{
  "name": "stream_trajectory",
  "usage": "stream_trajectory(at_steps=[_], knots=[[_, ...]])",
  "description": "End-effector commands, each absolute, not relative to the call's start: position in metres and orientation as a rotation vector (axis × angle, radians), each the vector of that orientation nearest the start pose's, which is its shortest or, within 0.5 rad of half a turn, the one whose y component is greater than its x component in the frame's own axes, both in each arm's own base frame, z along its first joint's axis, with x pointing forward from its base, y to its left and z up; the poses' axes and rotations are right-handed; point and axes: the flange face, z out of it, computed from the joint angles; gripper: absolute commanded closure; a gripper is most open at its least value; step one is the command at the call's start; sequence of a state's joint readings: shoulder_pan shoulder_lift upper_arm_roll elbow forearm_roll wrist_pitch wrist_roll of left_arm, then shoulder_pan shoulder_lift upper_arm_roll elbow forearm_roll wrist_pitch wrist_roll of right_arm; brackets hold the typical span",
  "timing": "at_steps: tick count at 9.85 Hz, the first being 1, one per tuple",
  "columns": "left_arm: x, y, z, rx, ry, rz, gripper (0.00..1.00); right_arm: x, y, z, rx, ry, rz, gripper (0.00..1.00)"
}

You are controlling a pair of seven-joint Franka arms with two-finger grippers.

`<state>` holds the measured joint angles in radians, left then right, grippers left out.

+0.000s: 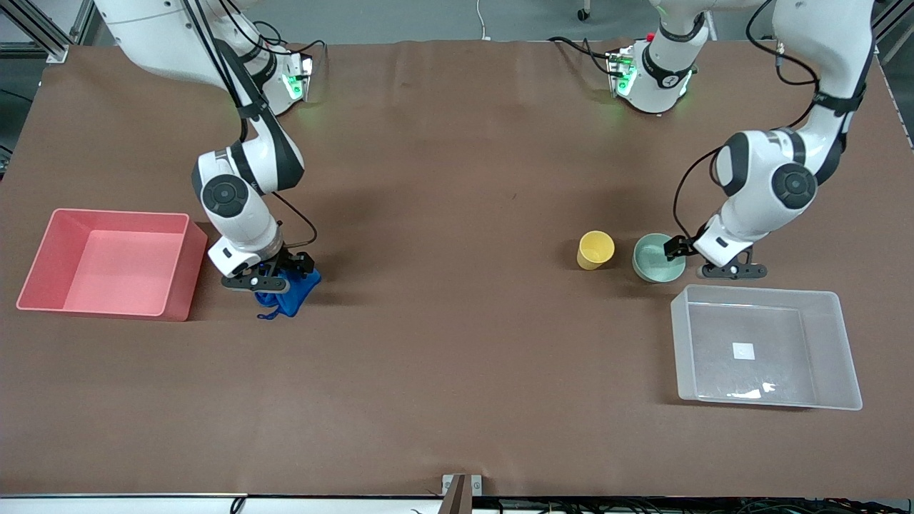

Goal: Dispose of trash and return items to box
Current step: 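Carry the cloth into the pink bin while the left gripper carries the bowl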

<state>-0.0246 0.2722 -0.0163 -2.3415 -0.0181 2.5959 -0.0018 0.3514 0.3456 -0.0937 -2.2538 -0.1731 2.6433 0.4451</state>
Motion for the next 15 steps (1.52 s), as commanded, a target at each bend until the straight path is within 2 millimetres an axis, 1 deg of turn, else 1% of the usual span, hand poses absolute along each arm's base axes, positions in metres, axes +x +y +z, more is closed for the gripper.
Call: stream_trajectory(at_steps=[1, 2, 3, 4, 5, 6, 7, 8, 9, 10, 11, 12, 13, 14, 15], knots=[[0.506, -0.020, 0.182, -3.154, 0.022, 0.071, 0.05, 0.520, 0.136, 0.208, -3.237, 0.035, -0.148, 0.15], [0.503, -0.020, 0.179, -3.153, 0.021, 0.083, 0.24, 0.518, 0.134, 0.205, -3.240, 0.037, -0.137, 0.34], [0.502, -0.021, 0.181, -3.153, 0.022, 0.080, 0.79, 0.519, 0.130, 0.205, -3.240, 0.057, -0.134, 0.56], [0.502, -0.021, 0.183, -3.153, 0.024, 0.076, 0.95, 0.519, 0.129, 0.205, -3.239, 0.084, -0.132, 0.86], [0.500, -0.021, 0.181, -3.153, 0.029, 0.083, 1.00, 0.521, 0.125, 0.206, -3.237, 0.137, -0.132, 0.99], [0.500, -0.021, 0.184, -3.153, 0.036, 0.076, 1.00, 0.523, 0.129, 0.209, -3.238, 0.129, -0.135, 0.99], [0.502, -0.021, 0.191, -3.154, 0.044, 0.059, 1.00, 0.530, 0.129, 0.228, -3.271, 0.152, -0.057, 0.99], [0.504, -0.021, 0.204, -3.154, 0.051, 0.037, 1.00, 0.541, 0.130, 0.270, -3.303, 0.193, 0.023, 0.99], [0.505, -0.022, 0.227, -3.154, 0.064, 0.041, 1.00, 0.551, 0.131, 0.319, -3.317, 0.227, 0.045, 0.99], [0.503, -0.022, 0.259, -3.153, 0.073, 0.065, 1.00, 0.560, 0.121, 0.373, -3.324, 0.270, 0.046, 0.99], [0.502, -0.023, 0.293, -3.154, 0.085, 0.058, 1.00, 0.567, 0.090, 0.418, -3.328, 0.279, 0.058, 0.99], [0.501, -0.023, 0.325, -3.157, 0.081, 0.049, 1.00, 0.576, 0.040, 0.449, -3.334, 0.162, 0.100, 0.99], [0.510, -0.023, 0.358, -3.159, 0.080, 0.061, 1.00, 0.576, -0.013, 0.458, -3.327, 0.050, 0.123, 0.98], [0.530, -0.018, 0.381, -3.166, 0.060, 0.066, 1.00, 0.574, -0.067, 0.458, -3.314, -0.054, 0.140, 0.98], [0.558, 0.002, 0.391, -3.168, 0.006, 0.026, 1.00, 0.568, -0.113, 0.451, -3.303, -0.133, 0.144, 0.98]])
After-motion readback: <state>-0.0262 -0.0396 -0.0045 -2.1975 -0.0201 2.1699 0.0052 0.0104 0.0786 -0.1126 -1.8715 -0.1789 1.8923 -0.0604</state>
